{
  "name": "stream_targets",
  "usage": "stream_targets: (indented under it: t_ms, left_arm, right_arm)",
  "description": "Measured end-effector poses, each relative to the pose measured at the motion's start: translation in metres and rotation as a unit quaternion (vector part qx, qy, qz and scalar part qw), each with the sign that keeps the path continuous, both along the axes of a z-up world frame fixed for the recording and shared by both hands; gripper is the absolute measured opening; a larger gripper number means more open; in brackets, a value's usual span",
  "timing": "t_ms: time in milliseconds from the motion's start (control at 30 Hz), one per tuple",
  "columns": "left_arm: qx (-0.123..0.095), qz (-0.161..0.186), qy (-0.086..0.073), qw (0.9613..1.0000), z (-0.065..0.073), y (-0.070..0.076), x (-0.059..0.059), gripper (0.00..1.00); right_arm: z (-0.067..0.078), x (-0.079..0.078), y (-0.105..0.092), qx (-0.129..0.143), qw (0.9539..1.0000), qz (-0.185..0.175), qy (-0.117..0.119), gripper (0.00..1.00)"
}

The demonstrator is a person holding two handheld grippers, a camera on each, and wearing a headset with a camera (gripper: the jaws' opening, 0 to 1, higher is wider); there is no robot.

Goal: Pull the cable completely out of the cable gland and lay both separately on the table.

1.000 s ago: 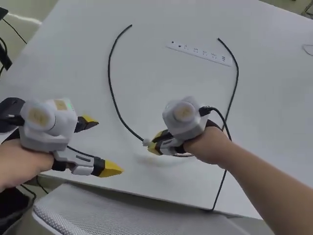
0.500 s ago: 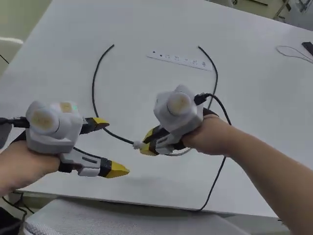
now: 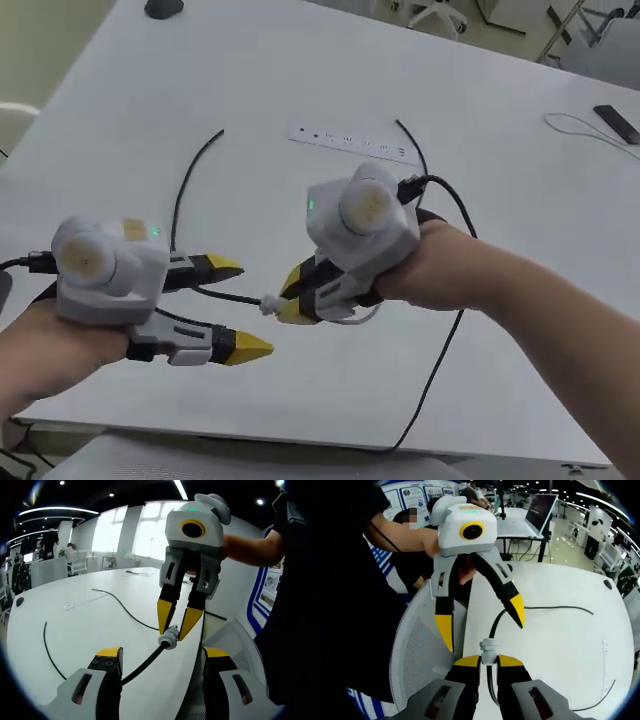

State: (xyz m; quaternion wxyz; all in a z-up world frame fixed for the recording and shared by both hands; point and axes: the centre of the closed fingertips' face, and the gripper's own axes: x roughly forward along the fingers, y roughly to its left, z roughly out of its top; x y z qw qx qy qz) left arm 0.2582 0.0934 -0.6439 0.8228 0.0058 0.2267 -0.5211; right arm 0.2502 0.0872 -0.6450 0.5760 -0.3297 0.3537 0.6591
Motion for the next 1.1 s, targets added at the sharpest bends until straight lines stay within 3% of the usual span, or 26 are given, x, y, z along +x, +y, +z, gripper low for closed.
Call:
stream_targets:
  t_ms: [233,667,900,1100]
  left_arm:
    - [-0.01,-0.009,0.003,0.9999,0.003,-0.007,-0.002,0.57]
    - [-0.033,-0.028,0.012,0.999,0.011,-0.018,-0.01,0.34]
    - [-0.049,-0.034,0.015,0.9981,0.016,-0.02,-0.008,0.22]
    - [-0.05,-0.04,0.015,0.9978,0.015,-0.023,-0.008,0.2]
  right_arm:
    - [0.01,-0.003,-0.004,0.0,0.9995,0.031,-0.007,0.06]
    - [0.008,-0.008,-0.013,0.005,0.9986,0.05,-0.019,0.06]
    - [0.01,-0.009,-0.011,0.01,0.998,0.057,-0.024,0.06]
    - [0.009,-0.009,-0.01,0.011,0.997,0.069,-0.032,0.06]
